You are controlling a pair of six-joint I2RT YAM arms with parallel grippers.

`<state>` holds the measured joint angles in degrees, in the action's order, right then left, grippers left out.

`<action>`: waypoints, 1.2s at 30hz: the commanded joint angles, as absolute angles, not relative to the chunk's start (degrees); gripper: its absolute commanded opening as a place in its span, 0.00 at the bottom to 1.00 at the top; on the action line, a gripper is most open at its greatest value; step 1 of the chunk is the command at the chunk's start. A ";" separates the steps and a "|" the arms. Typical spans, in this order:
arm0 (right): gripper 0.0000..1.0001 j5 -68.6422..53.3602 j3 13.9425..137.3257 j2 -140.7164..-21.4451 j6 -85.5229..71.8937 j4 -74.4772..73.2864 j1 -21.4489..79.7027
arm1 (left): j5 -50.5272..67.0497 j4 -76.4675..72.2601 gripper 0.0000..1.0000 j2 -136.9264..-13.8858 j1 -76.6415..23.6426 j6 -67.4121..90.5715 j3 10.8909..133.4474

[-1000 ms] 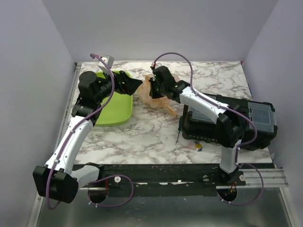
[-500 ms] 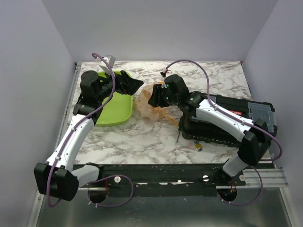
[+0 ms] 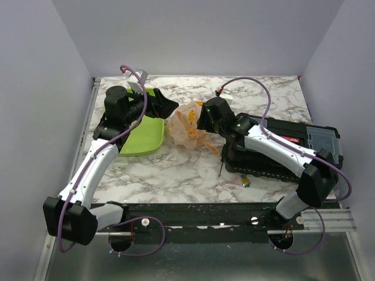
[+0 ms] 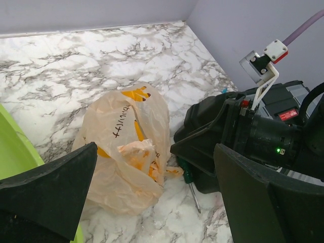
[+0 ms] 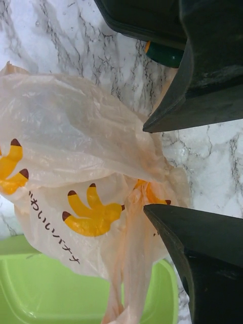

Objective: Take the fake fruits out of the plastic bag
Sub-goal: Untie the plastic bag at the center of the board.

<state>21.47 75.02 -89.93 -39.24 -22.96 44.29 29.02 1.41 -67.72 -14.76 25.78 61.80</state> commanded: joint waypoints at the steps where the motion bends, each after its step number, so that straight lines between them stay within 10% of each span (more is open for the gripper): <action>1: 0.63 25.04 73.40 -89.73 -44.85 -21.03 44.60 | 28.38 3.30 0.97 -68.29 -15.11 25.42 64.40; 27: 0.40 17.73 71.50 -98.01 -47.54 -17.64 44.64 | 34.18 3.82 0.96 -72.78 -15.03 29.18 66.25; 36: 0.01 14.85 66.94 -95.25 -46.36 -11.60 44.64 | 37.59 3.17 0.93 -73.22 -15.11 31.39 66.57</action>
<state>17.10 69.52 -97.10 -47.55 -15.75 44.29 34.63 3.42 -73.54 -14.76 29.98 65.34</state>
